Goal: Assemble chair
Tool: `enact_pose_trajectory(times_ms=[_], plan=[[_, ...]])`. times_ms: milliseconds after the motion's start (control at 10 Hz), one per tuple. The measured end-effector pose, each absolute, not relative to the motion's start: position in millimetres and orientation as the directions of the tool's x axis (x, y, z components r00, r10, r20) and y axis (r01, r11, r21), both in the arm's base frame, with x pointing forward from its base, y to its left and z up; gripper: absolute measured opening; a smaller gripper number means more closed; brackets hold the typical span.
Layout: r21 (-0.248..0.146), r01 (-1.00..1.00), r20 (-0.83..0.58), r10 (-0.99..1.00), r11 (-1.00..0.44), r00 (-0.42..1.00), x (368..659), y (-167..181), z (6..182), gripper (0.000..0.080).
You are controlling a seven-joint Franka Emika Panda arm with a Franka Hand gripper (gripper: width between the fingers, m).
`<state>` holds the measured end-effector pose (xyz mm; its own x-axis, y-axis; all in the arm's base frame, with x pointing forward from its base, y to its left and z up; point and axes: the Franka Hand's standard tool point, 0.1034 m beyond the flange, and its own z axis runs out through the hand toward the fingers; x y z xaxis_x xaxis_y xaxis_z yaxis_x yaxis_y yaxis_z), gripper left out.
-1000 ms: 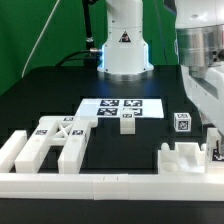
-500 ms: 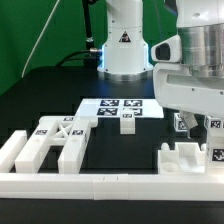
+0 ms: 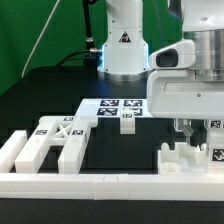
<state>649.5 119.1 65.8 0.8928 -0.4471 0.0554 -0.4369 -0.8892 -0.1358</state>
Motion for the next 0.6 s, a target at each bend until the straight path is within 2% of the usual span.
enact_pose_trajectory(times_ms=[100, 200, 400, 600], plan=[[-0.136, -0.437, 0.055, -0.447, -0.889, 0.893, 649.5, 119.1, 65.7, 0.0525], [-0.129, -0.470, 0.056, -0.479, -0.873, 0.876, 650.4, 112.7, 65.9, 0.0352], [-0.124, -0.591, 0.043, -0.600, -0.797, 0.799, 650.0, 104.5, 65.3, 0.0338], [-0.121, -0.602, 0.045, -0.610, -0.790, 0.791, 650.1, 100.7, 65.3, 0.0338]])
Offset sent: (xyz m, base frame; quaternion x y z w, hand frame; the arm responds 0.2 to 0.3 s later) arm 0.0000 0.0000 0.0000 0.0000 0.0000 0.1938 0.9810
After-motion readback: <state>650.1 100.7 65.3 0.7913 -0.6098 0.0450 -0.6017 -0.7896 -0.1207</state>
